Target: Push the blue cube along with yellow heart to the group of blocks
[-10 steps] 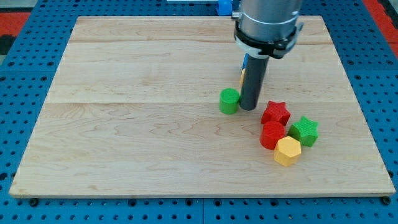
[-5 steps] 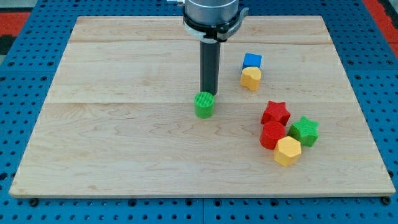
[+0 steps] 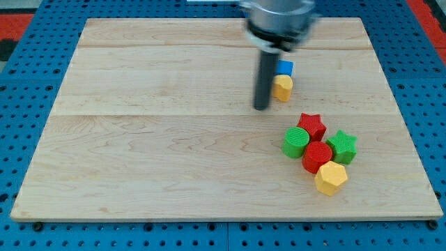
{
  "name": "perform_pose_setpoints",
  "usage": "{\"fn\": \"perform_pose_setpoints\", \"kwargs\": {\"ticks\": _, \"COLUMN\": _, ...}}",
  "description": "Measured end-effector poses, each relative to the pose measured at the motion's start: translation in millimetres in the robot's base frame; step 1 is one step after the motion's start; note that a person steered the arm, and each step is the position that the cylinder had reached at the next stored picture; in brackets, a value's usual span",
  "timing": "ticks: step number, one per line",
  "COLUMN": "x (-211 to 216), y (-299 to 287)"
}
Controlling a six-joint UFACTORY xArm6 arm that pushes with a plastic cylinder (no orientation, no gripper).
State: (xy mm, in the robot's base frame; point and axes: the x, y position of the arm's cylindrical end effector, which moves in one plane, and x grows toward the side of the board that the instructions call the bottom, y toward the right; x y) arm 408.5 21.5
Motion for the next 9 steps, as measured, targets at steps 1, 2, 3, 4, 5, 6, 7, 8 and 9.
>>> {"fn": "perform_pose_setpoints", "kwargs": {"ticks": 1, "x": -34.8, "y": -46.8}}
{"fn": "perform_pose_setpoints", "kwargs": {"ticks": 2, "x": -76.2, "y": -4.3}}
{"fn": "perform_pose_setpoints", "kwargs": {"ticks": 3, "x": -102.7, "y": 57.7}}
{"fn": "perform_pose_setpoints", "kwargs": {"ticks": 4, "x": -93.5, "y": 95.2}}
{"fn": "perform_pose_setpoints", "kwargs": {"ticks": 5, "x": -53.1, "y": 96.3}}
{"fn": "perform_pose_setpoints", "kwargs": {"ticks": 6, "x": -40.3, "y": 92.1}}
{"fn": "perform_pose_setpoints", "kwargs": {"ticks": 7, "x": -53.1, "y": 61.4}}
{"fn": "perform_pose_setpoints", "kwargs": {"ticks": 8, "x": -28.9, "y": 62.2}}
{"fn": "perform_pose_setpoints", "kwargs": {"ticks": 9, "x": -18.9, "y": 59.5}}
